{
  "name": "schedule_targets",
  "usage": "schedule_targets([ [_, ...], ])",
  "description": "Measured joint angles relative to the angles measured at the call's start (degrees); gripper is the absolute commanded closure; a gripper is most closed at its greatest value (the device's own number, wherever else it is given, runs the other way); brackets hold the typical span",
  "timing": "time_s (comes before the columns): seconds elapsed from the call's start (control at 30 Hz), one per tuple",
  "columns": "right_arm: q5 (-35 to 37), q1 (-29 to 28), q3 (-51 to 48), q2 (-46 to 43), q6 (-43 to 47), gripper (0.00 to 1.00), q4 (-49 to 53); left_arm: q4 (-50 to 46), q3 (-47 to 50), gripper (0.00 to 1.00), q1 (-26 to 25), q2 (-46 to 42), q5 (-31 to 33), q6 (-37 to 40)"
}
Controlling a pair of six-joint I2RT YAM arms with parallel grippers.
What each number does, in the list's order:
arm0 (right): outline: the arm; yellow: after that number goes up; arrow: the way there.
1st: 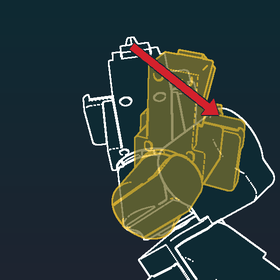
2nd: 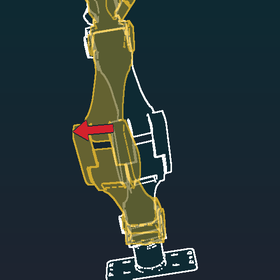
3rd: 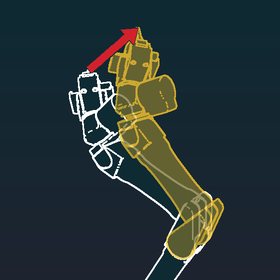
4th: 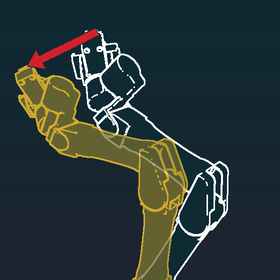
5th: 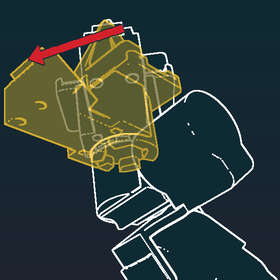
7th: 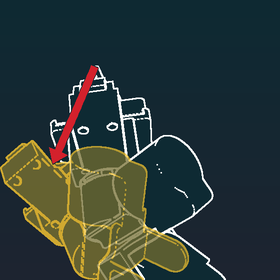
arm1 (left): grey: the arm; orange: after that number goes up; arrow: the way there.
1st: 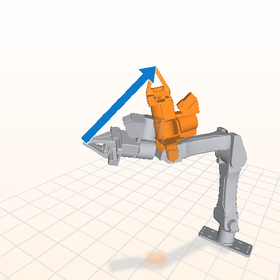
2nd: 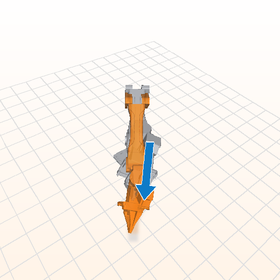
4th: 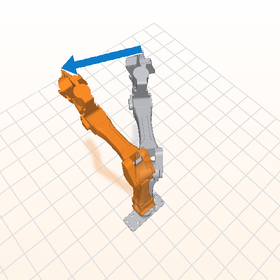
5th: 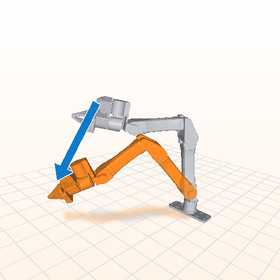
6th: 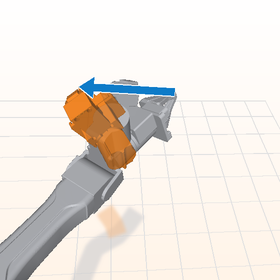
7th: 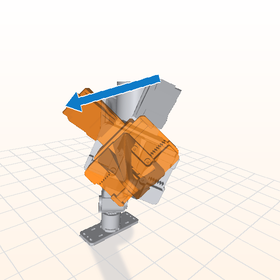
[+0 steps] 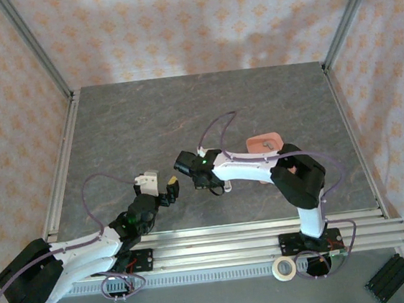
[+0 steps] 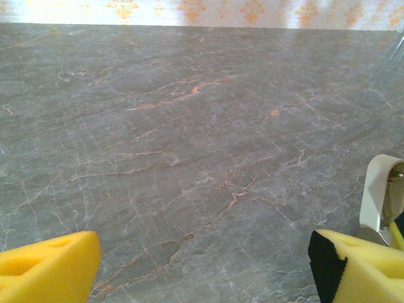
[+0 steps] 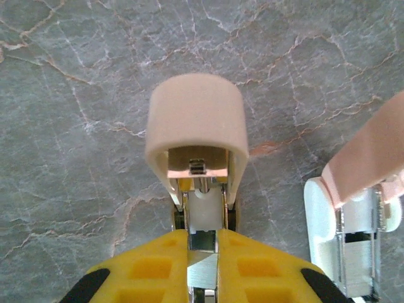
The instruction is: Load the staples into the stapler
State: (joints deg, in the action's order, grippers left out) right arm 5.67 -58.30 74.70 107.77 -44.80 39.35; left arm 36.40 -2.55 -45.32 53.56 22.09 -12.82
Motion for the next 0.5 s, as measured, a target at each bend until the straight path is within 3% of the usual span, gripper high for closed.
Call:
schedule_targets([
  [0.5,0.76,0.02,-2.10,-2.51,6.82,0.85,-2.40,-0.02,0.00,0.13,0.00,1.07,-0.04,0.90],
])
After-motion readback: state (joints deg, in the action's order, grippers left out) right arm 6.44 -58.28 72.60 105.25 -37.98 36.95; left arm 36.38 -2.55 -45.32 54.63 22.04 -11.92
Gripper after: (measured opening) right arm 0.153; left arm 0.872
